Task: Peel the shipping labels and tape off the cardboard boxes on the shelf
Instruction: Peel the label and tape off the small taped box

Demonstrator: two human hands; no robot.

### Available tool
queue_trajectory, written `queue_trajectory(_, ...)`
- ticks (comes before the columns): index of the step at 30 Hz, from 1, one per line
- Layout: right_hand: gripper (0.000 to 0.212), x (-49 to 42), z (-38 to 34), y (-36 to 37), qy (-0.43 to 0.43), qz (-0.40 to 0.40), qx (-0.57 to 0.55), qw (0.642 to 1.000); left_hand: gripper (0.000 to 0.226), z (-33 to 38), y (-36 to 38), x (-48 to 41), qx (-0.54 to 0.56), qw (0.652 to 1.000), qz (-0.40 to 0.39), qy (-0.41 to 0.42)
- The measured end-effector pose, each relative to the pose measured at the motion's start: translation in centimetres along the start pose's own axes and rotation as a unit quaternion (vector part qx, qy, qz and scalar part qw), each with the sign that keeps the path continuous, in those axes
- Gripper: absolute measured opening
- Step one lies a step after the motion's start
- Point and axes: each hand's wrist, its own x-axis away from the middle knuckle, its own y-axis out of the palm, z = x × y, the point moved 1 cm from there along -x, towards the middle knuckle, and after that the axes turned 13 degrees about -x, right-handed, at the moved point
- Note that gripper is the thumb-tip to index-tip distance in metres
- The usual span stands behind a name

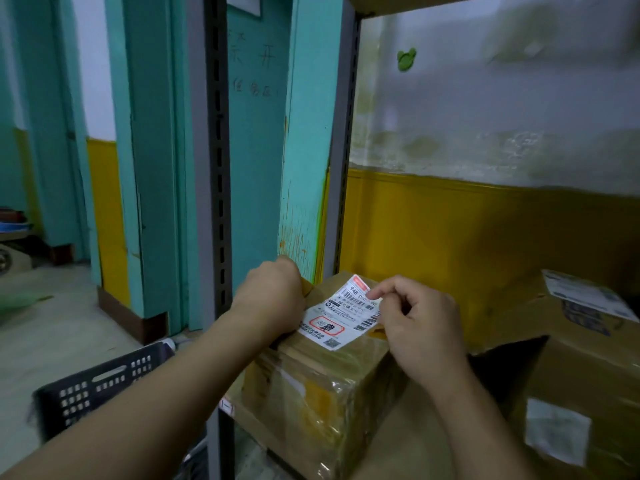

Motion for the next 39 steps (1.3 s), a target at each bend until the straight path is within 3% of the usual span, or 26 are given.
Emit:
queue_trajectory(5,0.009,-1.4,-2.5,-0.4,0.089,-0.079,0.127,0.985,0.004,0.0,0.0,-0.1,0.001,1.000,-0.021,0.000)
queue_trajectory(9,0.030,-0.8,-5.8,-0.7,0.138,-0.188,0.251,0.940,0.003,-0.1,-0.1,0.2,0.034,0.999,-0.028,0.001)
queue_trajectory(12,0.037,1.2,-8.1,-0.9,0.137,-0.211,0.303,0.919,0.029,-0.2,-0.2,0.6,0.044,0.998,-0.041,0.003)
queue_trajectory(14,0.039,2.3,-9.0,-1.1,0.140,-0.204,0.307,0.919,0.035,-0.4,-0.3,0.7,0.054,0.997,-0.050,0.001)
queue_trajectory(20,0.031,3.2,-8.7,-1.7,0.130,-0.168,0.316,0.925,0.027,-1.3,0.0,1.7,0.109,0.990,-0.085,-0.010)
queue_trajectory(27,0.017,0.2,-5.6,-1.8,0.132,-0.165,0.292,0.933,0.042,-0.9,-0.6,5.5,0.171,0.984,0.021,-0.037)
queue_trajectory(32,0.017,-1.7,-4.2,-0.8,0.221,-0.123,0.149,0.956,0.054,-1.3,-0.8,6.3,0.228,0.972,0.042,-0.044)
queue_trajectory(35,0.022,-1.5,-3.8,0.4,0.223,-0.073,0.167,0.958,0.054,-1.7,-1.1,5.9,0.198,0.978,0.055,-0.028)
queue_trajectory(39,0.007,-0.9,-4.4,1.4,0.188,-0.056,0.214,0.957,0.046,-1.4,-3.0,5.3,0.117,0.983,0.136,0.039)
